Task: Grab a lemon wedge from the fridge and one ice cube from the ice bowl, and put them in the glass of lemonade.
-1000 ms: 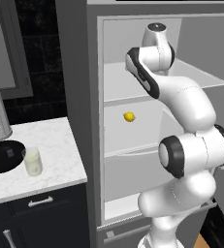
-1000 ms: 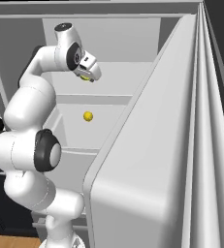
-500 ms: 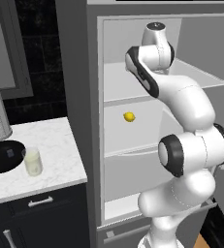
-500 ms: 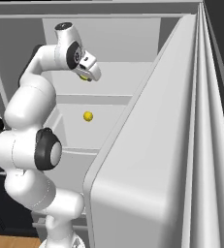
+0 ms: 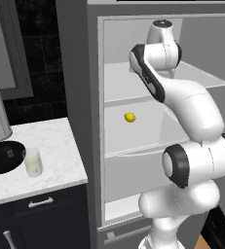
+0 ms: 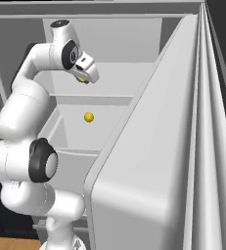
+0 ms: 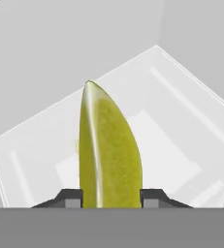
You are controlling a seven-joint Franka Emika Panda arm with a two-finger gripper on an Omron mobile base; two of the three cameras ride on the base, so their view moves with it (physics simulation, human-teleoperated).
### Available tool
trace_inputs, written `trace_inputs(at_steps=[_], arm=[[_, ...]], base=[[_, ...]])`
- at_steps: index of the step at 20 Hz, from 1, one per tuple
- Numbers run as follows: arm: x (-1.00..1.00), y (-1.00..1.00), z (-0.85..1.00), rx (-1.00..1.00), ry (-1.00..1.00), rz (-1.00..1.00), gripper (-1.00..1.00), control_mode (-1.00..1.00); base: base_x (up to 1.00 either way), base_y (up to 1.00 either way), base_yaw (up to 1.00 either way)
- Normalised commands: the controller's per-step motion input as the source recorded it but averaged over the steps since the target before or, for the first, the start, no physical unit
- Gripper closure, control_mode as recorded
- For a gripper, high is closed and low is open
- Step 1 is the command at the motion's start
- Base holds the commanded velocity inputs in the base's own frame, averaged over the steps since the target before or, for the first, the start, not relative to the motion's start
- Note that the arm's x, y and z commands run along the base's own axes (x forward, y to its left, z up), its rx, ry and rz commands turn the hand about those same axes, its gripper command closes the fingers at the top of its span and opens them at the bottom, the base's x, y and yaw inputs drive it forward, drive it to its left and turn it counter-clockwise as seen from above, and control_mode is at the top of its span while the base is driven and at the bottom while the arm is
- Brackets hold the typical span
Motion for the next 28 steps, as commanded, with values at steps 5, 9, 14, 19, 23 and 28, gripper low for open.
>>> trace_inputs(at_steps=[5, 9, 14, 19, 23, 28], arm=[[-1.0, 0.0, 0.0, 0.0, -0.13, 0.0, 1.0, -1.0], [-1.0, 0.0, 0.05, 0.01, -0.06, 0.0, 1.0, -1.0], [-1.0, 0.0, 0.15, 0.03, 0.0, 0.0, 1.0, -1.0], [-1.0, 0.0, 0.16, 0.04, 0.03, 0.0, 1.0, -1.0], [-1.0, 0.0, 0.02, 0.02, 0.04, 0.0, 1.0, -1.0], [-1.0, 0.06, -0.19, 0.0, 0.04, 0.0, 1.0, -1.0]], base=[[0.0, 0.0, 0.0], [0.0, 0.0, 0.0], [0.0, 0.0, 0.0], [0.0, 0.0, 0.0], [0.0, 0.0, 0.0], [0.0, 0.0, 0.0]])
